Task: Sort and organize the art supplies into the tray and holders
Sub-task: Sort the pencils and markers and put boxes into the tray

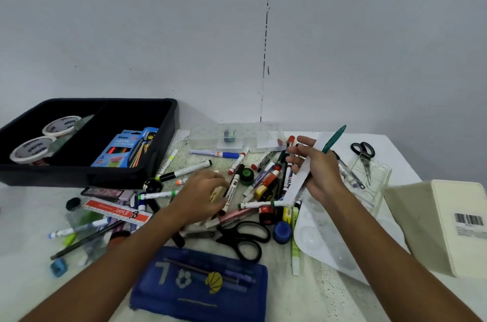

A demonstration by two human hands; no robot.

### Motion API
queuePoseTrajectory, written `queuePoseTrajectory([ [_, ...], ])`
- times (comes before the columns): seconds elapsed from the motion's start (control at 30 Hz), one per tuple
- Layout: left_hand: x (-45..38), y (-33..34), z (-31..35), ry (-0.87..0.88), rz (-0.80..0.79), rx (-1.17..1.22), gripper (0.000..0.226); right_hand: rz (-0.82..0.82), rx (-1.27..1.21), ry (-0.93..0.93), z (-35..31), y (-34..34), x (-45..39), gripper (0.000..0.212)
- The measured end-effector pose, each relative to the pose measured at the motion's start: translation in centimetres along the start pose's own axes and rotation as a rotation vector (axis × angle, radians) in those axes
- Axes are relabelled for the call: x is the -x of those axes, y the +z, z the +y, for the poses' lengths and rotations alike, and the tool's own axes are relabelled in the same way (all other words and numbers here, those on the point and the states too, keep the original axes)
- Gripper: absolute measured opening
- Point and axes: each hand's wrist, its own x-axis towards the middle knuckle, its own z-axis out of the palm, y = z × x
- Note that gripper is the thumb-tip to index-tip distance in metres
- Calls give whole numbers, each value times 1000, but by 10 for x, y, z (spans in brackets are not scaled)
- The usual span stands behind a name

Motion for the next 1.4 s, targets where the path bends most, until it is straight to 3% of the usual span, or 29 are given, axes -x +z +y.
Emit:
queuePoseTrajectory([
  [0.2,43,-36,-19,-50,18,-66,49,-124,59,118,25,29,-3,23],
  [0.33,76,-52,-35,-248,-71,-204,74,-248,119,180,45,53,0,22],
  [0.47,106,-53,-47,-373,-57,-298,85,-327,134,254,64,76,5,22],
  [0.67,125,-57,-51,-496,81,-42,57,-391,203,301,83,101,10,21],
  [0.93,137,-80,-79,-443,-30,-79,37,-469,214,318,99,117,14,18],
  [1.17,115,-87,-85,-415,-189,-163,36,-536,205,359,108,129,20,22],
  [1.3,108,-88,-87,-357,-194,-143,33,-530,210,360,108,130,19,23],
  [1.4,109,-89,-86,-283,-105,-126,34,-525,212,345,108,129,18,22],
])
